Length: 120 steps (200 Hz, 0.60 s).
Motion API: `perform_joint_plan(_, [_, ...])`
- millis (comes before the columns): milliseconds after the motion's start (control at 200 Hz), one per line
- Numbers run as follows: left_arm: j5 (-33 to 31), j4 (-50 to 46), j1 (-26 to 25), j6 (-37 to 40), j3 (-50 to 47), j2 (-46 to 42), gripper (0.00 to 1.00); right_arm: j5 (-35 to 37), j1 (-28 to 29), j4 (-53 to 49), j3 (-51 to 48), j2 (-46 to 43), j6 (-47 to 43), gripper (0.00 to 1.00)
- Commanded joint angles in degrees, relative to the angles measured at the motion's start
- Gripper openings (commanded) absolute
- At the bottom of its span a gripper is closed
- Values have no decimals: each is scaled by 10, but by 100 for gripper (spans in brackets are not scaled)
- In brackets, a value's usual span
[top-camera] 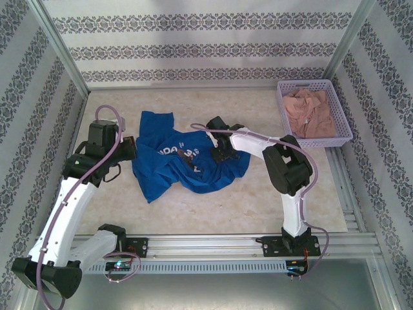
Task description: Fold the inside-out t-shirt
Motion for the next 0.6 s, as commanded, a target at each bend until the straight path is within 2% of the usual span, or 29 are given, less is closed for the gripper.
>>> perform_joint_plan(0, [-5, 16, 15, 18, -7, -9, 0, 19, -8, -11, 20, -8, -19, 19])
perform_joint_plan(75, [-6, 19, 27, 17, -4, -5, 0, -13, -24, 2, -1, -58, -14, 8])
perform_joint_plan(210, [-7, 25, 58, 16, 21, 5, 0, -119, -85, 35, -63, -210, 13, 0])
perform_joint_plan(315, [11, 29, 89, 11, 66, 22, 0, -214, -142, 61, -102, -321, 47, 0])
perform_joint_plan(385, [24, 31, 104, 9, 102, 31, 0, -254, -178, 73, -125, -384, 71, 0])
perform_joint_plan(485, [34, 34, 118, 7, 140, 35, 0, -276, -219, 92, -173, -463, 108, 0])
perform_joint_plan(595, [39, 25, 123, 18, 132, 36, 0, -256, -230, 89, -248, -525, 135, 2])
